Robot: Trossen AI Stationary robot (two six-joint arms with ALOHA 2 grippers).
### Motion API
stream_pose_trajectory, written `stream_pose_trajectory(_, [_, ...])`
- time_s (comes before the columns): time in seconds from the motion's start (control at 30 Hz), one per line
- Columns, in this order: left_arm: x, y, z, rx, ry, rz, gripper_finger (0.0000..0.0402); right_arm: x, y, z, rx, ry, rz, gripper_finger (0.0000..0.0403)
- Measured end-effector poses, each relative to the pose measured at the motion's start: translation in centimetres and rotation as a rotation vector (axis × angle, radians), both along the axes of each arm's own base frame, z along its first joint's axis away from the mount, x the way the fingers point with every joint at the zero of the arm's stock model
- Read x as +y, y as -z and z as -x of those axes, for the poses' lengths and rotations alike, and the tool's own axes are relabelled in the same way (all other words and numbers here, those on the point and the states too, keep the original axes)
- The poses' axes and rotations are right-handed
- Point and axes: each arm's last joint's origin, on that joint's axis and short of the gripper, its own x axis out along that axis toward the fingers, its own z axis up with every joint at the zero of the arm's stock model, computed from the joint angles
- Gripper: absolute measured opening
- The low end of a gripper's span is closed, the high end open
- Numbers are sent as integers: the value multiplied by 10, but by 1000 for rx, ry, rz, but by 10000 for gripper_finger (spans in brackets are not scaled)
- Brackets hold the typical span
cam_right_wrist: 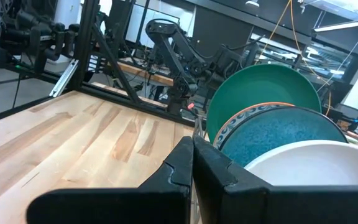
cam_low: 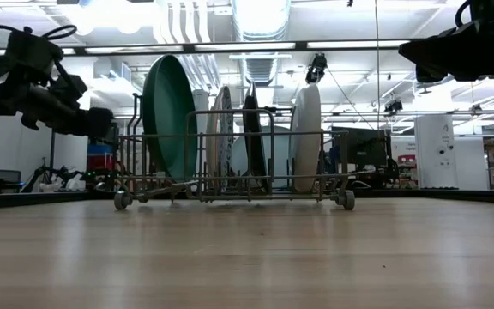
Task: Sort dishes
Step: Return to Home Position
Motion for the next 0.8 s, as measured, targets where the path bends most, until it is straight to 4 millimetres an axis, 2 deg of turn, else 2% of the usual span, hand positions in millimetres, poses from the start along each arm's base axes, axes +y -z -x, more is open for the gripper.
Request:
stream_pose_trajectory(0.4, [4, 9, -3, 39, 0, 62, 0, 0, 0, 0, 0, 0, 0, 0])
stream_pose_trajectory(0.8, [5, 9, -3, 35, 0, 58, 0, 0, 0, 0, 0, 0, 0, 0])
